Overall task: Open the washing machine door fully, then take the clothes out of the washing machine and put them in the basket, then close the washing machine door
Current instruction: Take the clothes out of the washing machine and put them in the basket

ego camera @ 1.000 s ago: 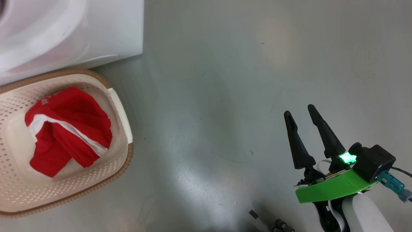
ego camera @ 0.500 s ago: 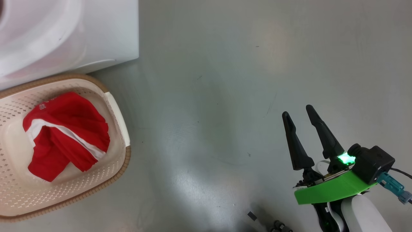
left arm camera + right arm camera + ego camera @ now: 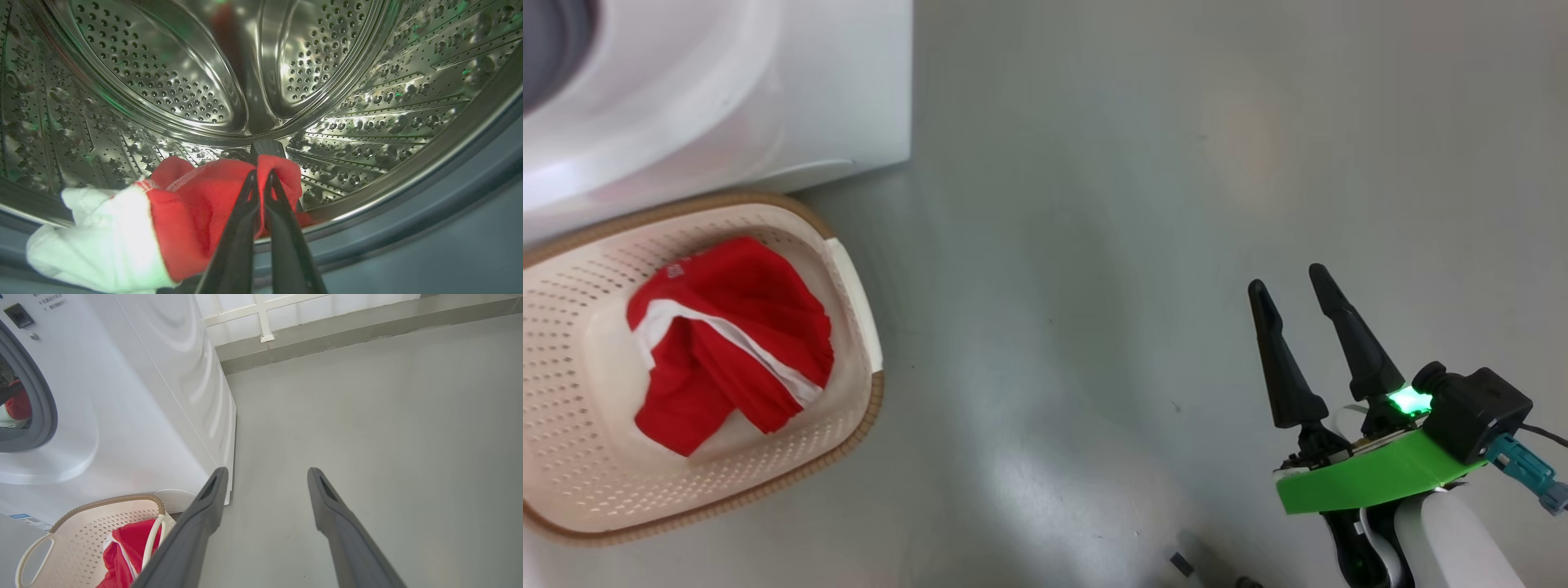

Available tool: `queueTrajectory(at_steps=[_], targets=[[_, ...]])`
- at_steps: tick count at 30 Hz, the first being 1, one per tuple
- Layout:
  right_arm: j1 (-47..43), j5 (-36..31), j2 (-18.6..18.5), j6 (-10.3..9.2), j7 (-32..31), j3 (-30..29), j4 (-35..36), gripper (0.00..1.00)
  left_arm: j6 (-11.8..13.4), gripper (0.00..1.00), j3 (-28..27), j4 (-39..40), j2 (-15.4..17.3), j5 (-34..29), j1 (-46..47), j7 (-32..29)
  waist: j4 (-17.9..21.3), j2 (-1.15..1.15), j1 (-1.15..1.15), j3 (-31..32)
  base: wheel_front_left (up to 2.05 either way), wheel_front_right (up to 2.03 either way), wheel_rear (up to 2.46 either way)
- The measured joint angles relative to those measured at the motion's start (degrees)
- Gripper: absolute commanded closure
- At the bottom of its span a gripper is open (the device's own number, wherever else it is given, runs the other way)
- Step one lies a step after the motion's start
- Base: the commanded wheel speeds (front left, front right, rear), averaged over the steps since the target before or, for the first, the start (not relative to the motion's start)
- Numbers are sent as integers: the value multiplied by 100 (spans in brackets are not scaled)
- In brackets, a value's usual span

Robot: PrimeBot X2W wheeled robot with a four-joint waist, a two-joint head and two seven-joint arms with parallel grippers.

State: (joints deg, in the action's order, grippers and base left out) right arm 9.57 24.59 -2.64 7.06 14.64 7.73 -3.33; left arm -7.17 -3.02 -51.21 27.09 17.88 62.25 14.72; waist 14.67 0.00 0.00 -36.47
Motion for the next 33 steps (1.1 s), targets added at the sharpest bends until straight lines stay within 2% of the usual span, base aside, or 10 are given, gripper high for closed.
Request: queueTrajectory(at_steps=[13, 25, 33], targets=[[-9, -96, -2, 0, 0, -115, -261, 0, 0, 100, -598, 1390, -597, 265, -1149, 0, -307, 0, 0, 589, 0, 0, 0], [-112, -99, -3, 0, 0, -263, -393, 0, 0, 100, -856, 2680, -1178, 605, -2384, 0, -569, 0, 0, 1133, 0, 0, 0], [-258, -143, -3, 0, 0, -354, -427, 0, 0, 100, -925, 3427, -1507, 517, -3105, 0, -744, 0, 0, 1400, 0, 0, 0]])
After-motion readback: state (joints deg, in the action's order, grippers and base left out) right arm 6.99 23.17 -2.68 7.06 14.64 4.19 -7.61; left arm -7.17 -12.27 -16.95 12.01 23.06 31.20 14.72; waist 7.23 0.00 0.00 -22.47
